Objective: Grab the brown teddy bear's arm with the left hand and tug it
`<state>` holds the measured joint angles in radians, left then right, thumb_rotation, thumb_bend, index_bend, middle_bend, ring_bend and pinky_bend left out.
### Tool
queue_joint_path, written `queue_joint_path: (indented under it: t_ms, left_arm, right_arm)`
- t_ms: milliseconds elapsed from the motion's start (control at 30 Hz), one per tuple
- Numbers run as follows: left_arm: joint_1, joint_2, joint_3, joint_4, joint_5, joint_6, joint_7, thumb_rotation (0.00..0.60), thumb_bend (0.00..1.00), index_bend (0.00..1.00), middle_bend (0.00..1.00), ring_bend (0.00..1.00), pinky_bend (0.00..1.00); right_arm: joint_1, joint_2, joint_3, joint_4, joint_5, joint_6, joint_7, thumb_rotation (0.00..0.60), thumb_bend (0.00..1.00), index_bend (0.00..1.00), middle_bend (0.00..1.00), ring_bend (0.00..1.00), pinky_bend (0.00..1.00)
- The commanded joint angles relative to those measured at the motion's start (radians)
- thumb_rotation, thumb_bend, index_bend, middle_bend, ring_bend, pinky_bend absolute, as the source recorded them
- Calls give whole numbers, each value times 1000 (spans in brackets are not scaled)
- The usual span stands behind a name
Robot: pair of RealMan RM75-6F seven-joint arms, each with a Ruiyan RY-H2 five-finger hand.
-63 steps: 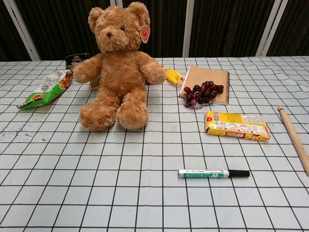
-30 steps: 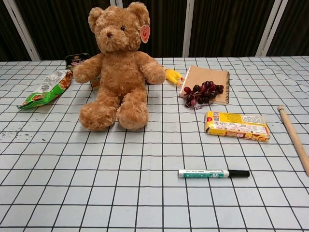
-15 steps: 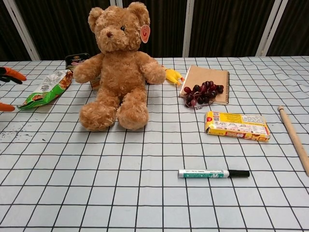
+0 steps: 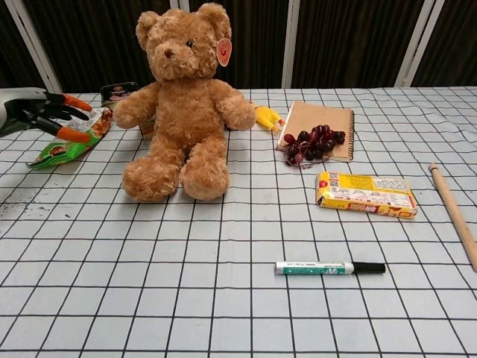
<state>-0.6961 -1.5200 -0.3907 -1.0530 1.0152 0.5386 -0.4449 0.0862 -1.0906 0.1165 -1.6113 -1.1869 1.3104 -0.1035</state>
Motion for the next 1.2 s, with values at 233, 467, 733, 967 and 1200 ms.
queue_joint_path:
  t_ms: [233, 467, 733, 967, 1200]
  left_arm:
    - [-72, -105, -66, 108, 234, -63, -389, 600, 281, 166, 139, 0, 0]
    - [-109, -164, -41, 190, 303, -13, -517, 600, 281, 177, 186, 0, 0]
    - [-136, -220, -16, 281, 305, 18, -566, 600, 286, 247, 272, 0, 0]
    - [-150, -258, -5, 335, 292, 53, -575, 600, 315, 295, 331, 0, 0]
    - [-164, -279, -6, 363, 262, 74, -542, 600, 351, 305, 335, 0, 0]
  right_arm:
    - [4, -1, 3, 7, 1, -8, 12, 600, 171, 0, 0, 0, 0]
    - [2, 5, 0, 2, -11, -6, 27, 600, 171, 0, 0, 0, 0]
    - [-2, 11, 0, 4, -17, -4, 47, 600, 171, 0, 0, 0, 0]
    - [-3, 14, -2, 1, -20, -5, 52, 600, 171, 0, 0, 0, 0]
    - [-3, 14, -4, 1, -23, -5, 55, 600, 171, 0, 0, 0, 0]
